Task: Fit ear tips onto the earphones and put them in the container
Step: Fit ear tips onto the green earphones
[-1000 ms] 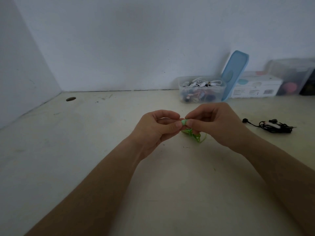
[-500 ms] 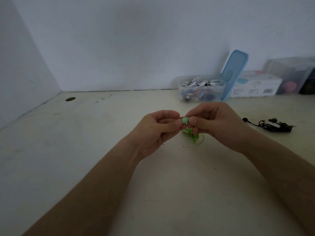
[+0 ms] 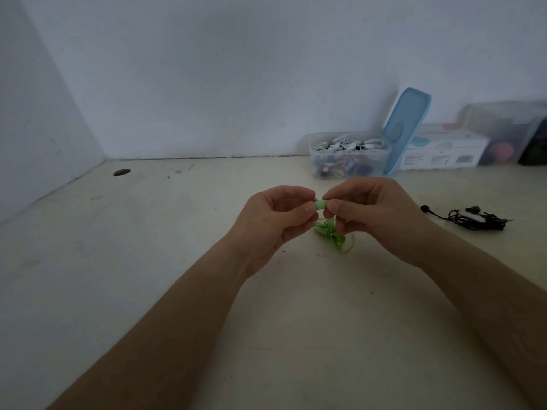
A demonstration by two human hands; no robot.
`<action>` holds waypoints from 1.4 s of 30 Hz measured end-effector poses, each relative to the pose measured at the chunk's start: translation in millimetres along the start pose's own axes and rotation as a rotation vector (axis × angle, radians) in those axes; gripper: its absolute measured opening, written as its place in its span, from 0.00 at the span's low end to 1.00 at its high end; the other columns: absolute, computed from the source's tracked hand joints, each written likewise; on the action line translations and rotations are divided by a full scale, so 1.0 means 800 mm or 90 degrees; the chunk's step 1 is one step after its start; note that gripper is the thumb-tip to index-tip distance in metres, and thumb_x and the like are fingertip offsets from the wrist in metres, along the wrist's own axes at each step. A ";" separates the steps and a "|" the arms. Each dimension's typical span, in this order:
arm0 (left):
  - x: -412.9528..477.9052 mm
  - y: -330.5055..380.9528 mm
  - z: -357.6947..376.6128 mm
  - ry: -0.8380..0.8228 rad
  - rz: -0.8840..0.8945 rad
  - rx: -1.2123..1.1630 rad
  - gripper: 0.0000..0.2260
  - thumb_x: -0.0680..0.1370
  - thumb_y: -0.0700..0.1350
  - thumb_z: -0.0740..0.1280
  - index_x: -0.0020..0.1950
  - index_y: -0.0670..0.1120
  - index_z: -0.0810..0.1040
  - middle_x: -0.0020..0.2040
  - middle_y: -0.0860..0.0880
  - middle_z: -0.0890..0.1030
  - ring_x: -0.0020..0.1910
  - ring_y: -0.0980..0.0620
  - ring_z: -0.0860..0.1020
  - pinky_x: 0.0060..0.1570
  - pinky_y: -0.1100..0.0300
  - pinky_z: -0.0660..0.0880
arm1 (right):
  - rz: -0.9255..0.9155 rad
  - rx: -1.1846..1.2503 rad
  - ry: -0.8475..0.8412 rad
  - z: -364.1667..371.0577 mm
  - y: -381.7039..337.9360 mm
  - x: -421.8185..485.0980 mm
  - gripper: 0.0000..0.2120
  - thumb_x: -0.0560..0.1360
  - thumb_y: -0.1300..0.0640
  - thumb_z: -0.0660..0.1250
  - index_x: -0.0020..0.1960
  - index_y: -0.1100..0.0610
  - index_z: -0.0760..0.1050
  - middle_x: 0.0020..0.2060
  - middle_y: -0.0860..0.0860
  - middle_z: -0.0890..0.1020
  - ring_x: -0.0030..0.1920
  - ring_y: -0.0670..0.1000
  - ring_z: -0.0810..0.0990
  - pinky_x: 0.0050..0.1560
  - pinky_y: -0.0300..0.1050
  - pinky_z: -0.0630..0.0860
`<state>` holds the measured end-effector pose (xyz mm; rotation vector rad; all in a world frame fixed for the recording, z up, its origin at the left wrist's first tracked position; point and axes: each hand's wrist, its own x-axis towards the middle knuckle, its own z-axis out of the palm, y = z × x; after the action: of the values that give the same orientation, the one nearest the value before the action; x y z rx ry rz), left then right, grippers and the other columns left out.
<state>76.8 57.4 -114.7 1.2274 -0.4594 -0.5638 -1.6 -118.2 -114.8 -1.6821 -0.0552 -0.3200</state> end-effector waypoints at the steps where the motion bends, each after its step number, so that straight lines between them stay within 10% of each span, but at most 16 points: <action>1: 0.000 0.000 0.000 0.002 0.002 0.010 0.07 0.74 0.32 0.69 0.49 0.40 0.81 0.42 0.44 0.84 0.39 0.51 0.83 0.42 0.62 0.80 | 0.000 -0.006 0.002 0.000 -0.001 0.000 0.05 0.73 0.64 0.71 0.47 0.58 0.83 0.36 0.54 0.85 0.33 0.51 0.80 0.41 0.47 0.82; 29: 0.002 -0.004 -0.002 -0.035 -0.022 -0.043 0.06 0.76 0.34 0.67 0.50 0.39 0.81 0.42 0.44 0.85 0.39 0.52 0.83 0.42 0.63 0.80 | 0.005 -0.027 0.015 -0.001 0.000 0.000 0.05 0.74 0.63 0.71 0.47 0.56 0.84 0.37 0.52 0.84 0.33 0.50 0.79 0.37 0.47 0.79; 42: 0.000 0.006 -0.006 -0.004 0.077 0.212 0.09 0.77 0.40 0.70 0.57 0.46 0.82 0.50 0.48 0.85 0.45 0.53 0.82 0.43 0.61 0.79 | -0.007 -0.196 0.129 -0.006 0.002 0.004 0.04 0.75 0.54 0.72 0.45 0.54 0.81 0.35 0.49 0.84 0.31 0.45 0.78 0.34 0.43 0.76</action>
<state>80.7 62.3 -111.9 1.5036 -0.6477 -0.3965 1.3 -123.5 -114.6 -1.9440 0.1420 -0.5261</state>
